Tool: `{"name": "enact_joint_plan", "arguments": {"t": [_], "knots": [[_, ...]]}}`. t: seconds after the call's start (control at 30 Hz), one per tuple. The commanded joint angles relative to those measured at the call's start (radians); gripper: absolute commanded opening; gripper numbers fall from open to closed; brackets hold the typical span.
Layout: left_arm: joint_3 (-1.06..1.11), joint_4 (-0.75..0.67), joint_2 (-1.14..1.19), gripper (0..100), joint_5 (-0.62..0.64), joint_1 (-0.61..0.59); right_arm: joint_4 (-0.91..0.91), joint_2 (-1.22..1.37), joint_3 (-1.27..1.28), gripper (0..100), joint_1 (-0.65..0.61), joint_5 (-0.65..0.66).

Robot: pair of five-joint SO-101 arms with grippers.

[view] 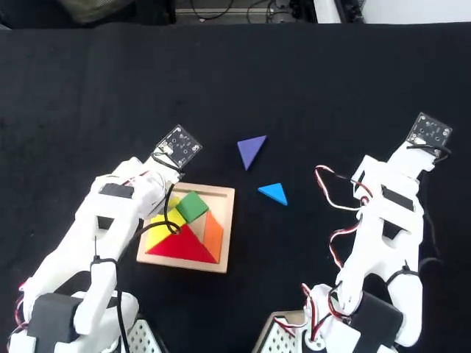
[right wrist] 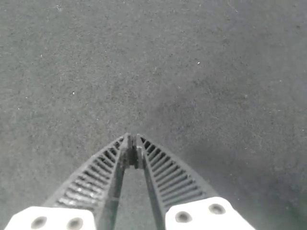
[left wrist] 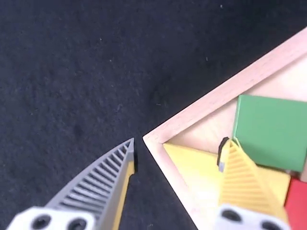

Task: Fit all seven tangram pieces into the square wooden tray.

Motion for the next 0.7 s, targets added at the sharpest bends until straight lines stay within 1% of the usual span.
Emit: {"name": "enact_joint_plan", "arguments": {"t": [0.0, 0.13, 0.27, 0.33, 0.47, 0.67], "knots": [[-0.015, 0.057, -0.015, 29, -0.014, 0.002, -0.014, -0.002, -0.012, 1.5, -0.018, 0.012], [-0.059, 0.066, -0.017, 29, -0.008, 0.015, -0.014, -0.002, -0.012, 1.5, -0.018, 0.012], [-0.090, 0.072, -0.017, 29, 0.043, 0.051, -0.014, -0.002, -0.012, 1.5, -0.018, 0.012], [-0.110, 0.078, -0.017, 28, 0.051, 0.087, -0.014, -0.002, -0.012, 1.5, -0.018, 0.012], [-0.182, 0.077, -0.017, 28, 0.121, 0.157, -0.014, -0.002, -0.012, 1.5, -0.018, 0.012], [-0.259, 0.071, 0.000, 28, 0.124, 0.229, -0.015, -0.002, -0.012, 1.5, -0.018, 0.014]]}}
